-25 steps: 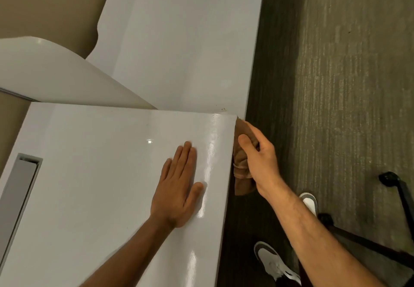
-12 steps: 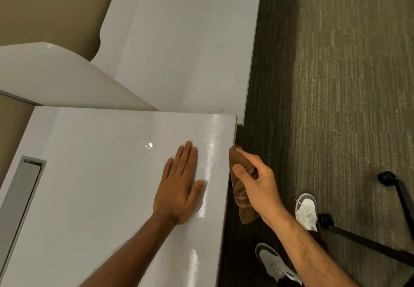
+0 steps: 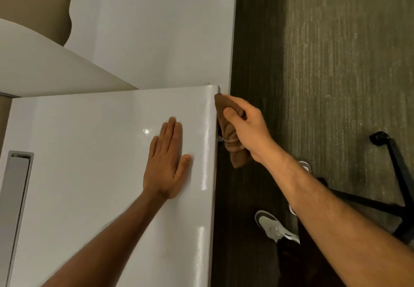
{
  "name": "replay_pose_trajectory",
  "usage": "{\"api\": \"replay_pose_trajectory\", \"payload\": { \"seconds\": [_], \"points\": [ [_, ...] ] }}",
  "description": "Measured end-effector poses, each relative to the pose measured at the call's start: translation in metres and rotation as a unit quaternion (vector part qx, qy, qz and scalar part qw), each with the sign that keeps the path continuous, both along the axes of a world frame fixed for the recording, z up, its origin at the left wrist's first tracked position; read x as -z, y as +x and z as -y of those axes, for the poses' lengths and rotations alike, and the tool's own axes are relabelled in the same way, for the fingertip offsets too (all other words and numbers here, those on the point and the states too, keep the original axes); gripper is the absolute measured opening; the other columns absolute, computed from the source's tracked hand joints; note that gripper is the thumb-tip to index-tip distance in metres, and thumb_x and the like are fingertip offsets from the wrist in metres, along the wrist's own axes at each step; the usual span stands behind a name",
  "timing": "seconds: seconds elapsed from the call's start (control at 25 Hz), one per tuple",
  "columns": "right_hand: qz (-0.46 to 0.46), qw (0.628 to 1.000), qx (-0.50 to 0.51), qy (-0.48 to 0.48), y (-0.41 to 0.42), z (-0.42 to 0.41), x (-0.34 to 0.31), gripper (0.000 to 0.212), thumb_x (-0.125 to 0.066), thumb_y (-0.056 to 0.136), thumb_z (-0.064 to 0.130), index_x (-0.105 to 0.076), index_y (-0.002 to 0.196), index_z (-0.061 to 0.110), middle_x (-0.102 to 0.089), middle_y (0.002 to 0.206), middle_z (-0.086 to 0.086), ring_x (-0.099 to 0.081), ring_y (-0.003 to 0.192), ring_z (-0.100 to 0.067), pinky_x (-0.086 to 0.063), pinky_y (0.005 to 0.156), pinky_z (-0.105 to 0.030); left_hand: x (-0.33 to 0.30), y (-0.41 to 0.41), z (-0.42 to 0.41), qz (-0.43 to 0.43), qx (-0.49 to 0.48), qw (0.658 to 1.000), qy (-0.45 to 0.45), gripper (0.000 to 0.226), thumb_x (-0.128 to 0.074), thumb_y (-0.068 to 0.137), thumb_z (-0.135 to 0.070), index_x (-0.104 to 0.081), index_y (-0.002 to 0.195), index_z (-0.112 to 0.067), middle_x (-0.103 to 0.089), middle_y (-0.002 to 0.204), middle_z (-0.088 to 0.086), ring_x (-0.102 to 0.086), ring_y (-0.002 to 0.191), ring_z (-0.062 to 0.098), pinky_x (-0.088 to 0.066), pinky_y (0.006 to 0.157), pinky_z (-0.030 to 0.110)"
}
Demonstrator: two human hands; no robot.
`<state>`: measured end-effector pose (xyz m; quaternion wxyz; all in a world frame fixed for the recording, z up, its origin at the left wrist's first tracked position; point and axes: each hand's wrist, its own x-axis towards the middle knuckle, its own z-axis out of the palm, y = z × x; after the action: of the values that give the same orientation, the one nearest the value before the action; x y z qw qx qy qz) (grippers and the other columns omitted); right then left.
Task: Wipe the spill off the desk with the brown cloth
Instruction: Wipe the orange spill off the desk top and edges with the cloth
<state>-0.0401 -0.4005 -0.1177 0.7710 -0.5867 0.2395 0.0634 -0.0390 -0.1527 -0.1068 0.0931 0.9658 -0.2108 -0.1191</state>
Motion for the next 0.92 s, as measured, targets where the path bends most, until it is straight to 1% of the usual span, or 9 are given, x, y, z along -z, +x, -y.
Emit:
{"api": "replay_pose_trajectory", "payload": {
  "seconds": [0.16,0.24,0.4,0.48,0.56,0.64,0.68,0.8,0.92],
  "points": [
    [0.01,1.0,-0.004,-0.004,-0.005,-0.016,0.006,0.037,-0.057,0.105,0.019,-0.06,0.141,0.027,-0.064,0.132,0.004,-0.062,0.116,-0.006,-0.053,0.091,-0.016,0.007,0.001,-0.003,0.016,0.004,1.0,0.009,0.073,-0.027,0.105,-0.049,-0.002,0.167,-0.019,0.006,0.176,-0.004,0.005,0.162,0.015,0.008,0.13,0.031],
    [0.005,1.0,-0.017,-0.006,-0.019,-0.016,0.009,0.036,-0.059,0.104,0.019,-0.061,0.139,0.028,-0.064,0.13,0.006,-0.062,0.114,-0.005,-0.052,0.084,-0.012,0.008,0.001,-0.003,0.022,0.004,1.0,0.009,0.073,-0.028,0.105,-0.05,-0.002,0.167,-0.02,0.006,0.176,-0.004,0.005,0.162,0.015,0.009,0.129,0.03],
    [0.018,0.999,-0.038,-0.013,-0.054,-0.028,0.013,0.036,-0.061,0.101,0.013,-0.064,0.135,0.026,-0.065,0.126,0.006,-0.061,0.116,-0.005,-0.051,0.09,-0.009,0.009,0.001,-0.004,0.027,0.003,1.0,0.01,0.074,-0.03,0.105,-0.049,-0.002,0.167,-0.02,0.005,0.176,-0.004,0.005,0.162,0.016,0.009,0.129,0.029],
    [0.027,0.998,-0.048,-0.022,-0.071,-0.033,0.017,0.037,-0.063,0.1,0.01,-0.065,0.135,0.023,-0.063,0.126,0.007,-0.061,0.118,-0.005,-0.051,0.096,-0.013,0.009,0.0,-0.004,0.03,0.005,0.999,0.013,0.074,-0.029,0.105,-0.05,-0.002,0.167,-0.019,0.005,0.176,-0.003,0.005,0.162,0.016,0.009,0.129,0.03],
    [0.019,0.995,-0.08,-0.061,-0.084,-0.035,0.024,0.037,-0.064,0.099,0.012,-0.065,0.135,0.022,-0.06,0.128,0.008,-0.059,0.119,-0.008,-0.053,0.101,-0.026,0.008,0.0,-0.003,0.027,0.007,1.0,0.009,0.074,-0.027,0.105,-0.051,-0.002,0.167,-0.019,0.005,0.176,-0.003,0.005,0.162,0.016,0.006,0.13,0.034],
    [-0.023,0.99,-0.097,-0.102,-0.092,-0.032,0.031,0.036,-0.063,0.1,0.014,-0.064,0.135,0.022,-0.058,0.13,0.008,-0.059,0.12,-0.015,-0.054,0.102,-0.04,0.006,-0.001,-0.002,0.021,0.003,1.0,0.007,0.074,-0.027,0.105,-0.05,-0.003,0.167,-0.018,0.005,0.176,-0.003,0.005,0.162,0.016,0.002,0.131,0.04],
    [-0.045,0.991,-0.074,-0.099,-0.094,-0.028,0.035,0.036,-0.062,0.101,0.014,-0.064,0.136,0.021,-0.058,0.131,0.006,-0.059,0.121,-0.017,-0.054,0.102,-0.041,0.005,-0.002,-0.002,0.021,0.004,1.0,0.008,0.074,-0.026,0.105,-0.051,-0.003,0.167,-0.018,0.005,0.176,-0.004,0.005,0.162,0.016,0.002,0.131,0.041],
    [-0.056,0.996,0.016,-0.062,-0.086,-0.017,0.039,0.036,-0.058,0.103,0.014,-0.062,0.139,0.02,-0.059,0.136,0.001,-0.058,0.127,-0.017,-0.052,0.101,-0.027,0.004,-0.001,0.0,0.026,0.008,1.0,0.009,0.075,-0.021,0.105,-0.055,-0.004,0.167,-0.017,0.005,0.176,-0.003,0.005,0.162,0.016,0.004,0.131,0.038],
    [-0.014,1.0,-0.008,-0.026,-0.072,-0.03,0.029,0.037,-0.058,0.103,0.017,-0.06,0.14,0.023,-0.06,0.134,0.003,-0.059,0.123,-0.011,-0.053,0.099,-0.02,0.006,0.0,-0.001,0.024,0.005,1.0,0.014,0.075,-0.02,0.105,-0.057,-0.004,0.167,-0.018,0.005,0.176,-0.003,0.005,0.162,0.016,0.004,0.131,0.037]
  ]
}}
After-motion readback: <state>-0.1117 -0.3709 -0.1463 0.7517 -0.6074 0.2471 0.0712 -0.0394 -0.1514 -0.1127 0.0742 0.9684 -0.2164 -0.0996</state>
